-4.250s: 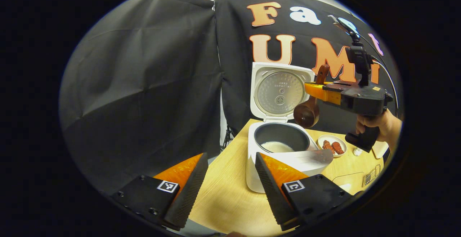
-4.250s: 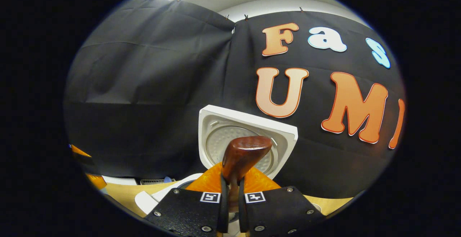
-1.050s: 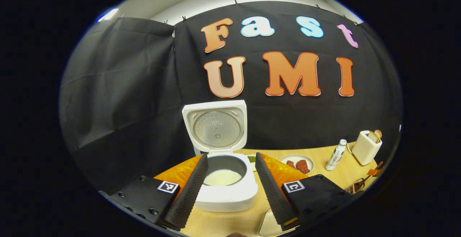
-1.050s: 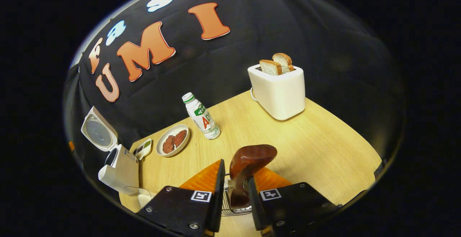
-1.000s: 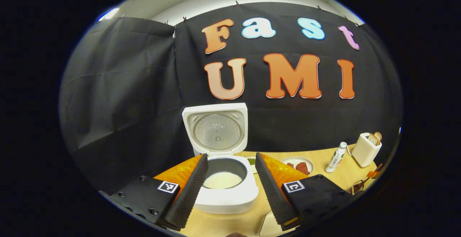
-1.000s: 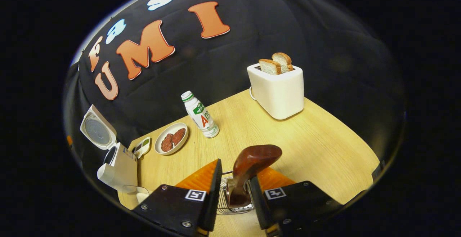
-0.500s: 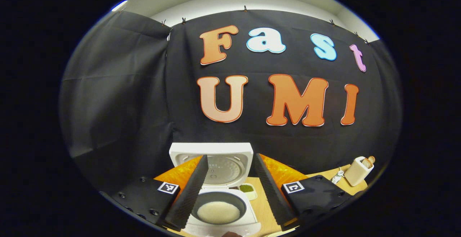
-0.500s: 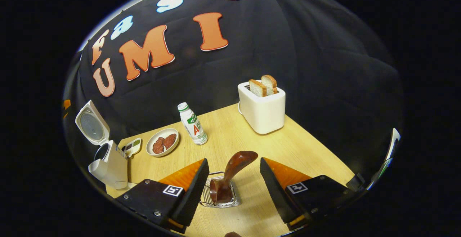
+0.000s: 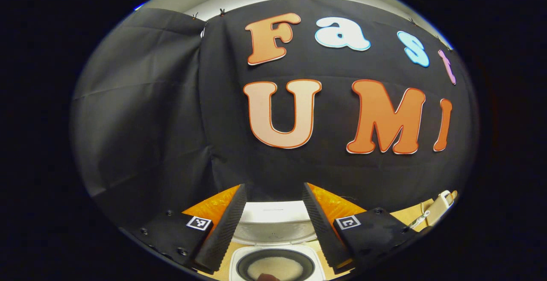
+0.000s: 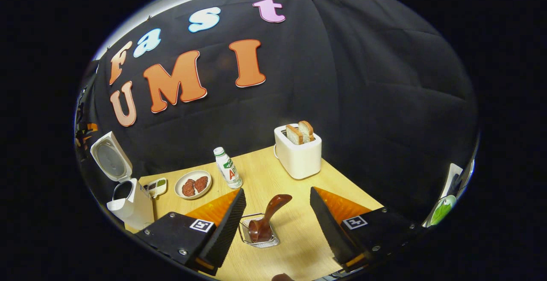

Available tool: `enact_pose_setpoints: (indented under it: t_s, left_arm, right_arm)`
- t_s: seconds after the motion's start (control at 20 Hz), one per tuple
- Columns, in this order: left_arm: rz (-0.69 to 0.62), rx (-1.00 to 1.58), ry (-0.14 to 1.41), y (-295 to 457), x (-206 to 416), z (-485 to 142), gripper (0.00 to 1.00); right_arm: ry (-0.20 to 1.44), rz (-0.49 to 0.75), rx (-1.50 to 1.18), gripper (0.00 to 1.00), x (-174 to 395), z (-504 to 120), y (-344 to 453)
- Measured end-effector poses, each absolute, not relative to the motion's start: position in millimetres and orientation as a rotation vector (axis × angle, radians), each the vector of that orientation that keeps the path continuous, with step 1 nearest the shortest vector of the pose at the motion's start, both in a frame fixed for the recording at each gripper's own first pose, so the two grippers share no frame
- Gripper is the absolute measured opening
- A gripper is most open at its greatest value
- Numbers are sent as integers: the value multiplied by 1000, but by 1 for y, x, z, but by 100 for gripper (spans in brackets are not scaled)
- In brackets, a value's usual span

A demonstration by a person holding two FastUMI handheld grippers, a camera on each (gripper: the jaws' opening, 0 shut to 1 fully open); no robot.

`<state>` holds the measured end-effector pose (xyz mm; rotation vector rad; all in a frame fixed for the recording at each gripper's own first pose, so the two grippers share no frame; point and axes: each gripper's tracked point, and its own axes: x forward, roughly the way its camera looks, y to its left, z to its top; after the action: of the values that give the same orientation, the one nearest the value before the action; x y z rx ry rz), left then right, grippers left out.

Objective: Close the left gripper, press the button to open the rice cooker; take a wooden spoon from the chopstick holder with the right hand, scoop a spoonful of rice and pour it into the rice cooker, then put the wooden spoon back into the chopstick holder.

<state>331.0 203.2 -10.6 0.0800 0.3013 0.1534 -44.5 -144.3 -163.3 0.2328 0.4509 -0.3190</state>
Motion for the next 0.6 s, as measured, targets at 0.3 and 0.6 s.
enact_pose_setpoints:
  t_s: [0.3,0.6]
  left_arm:
    - [184,80,404,217,366,-46,99]
    - [160,85,526,198,341,-56,100]
  right_arm:
    - [434,-313,224,95,-54,-157,-137]
    - [435,-270,234,94,-48,-159,-127]
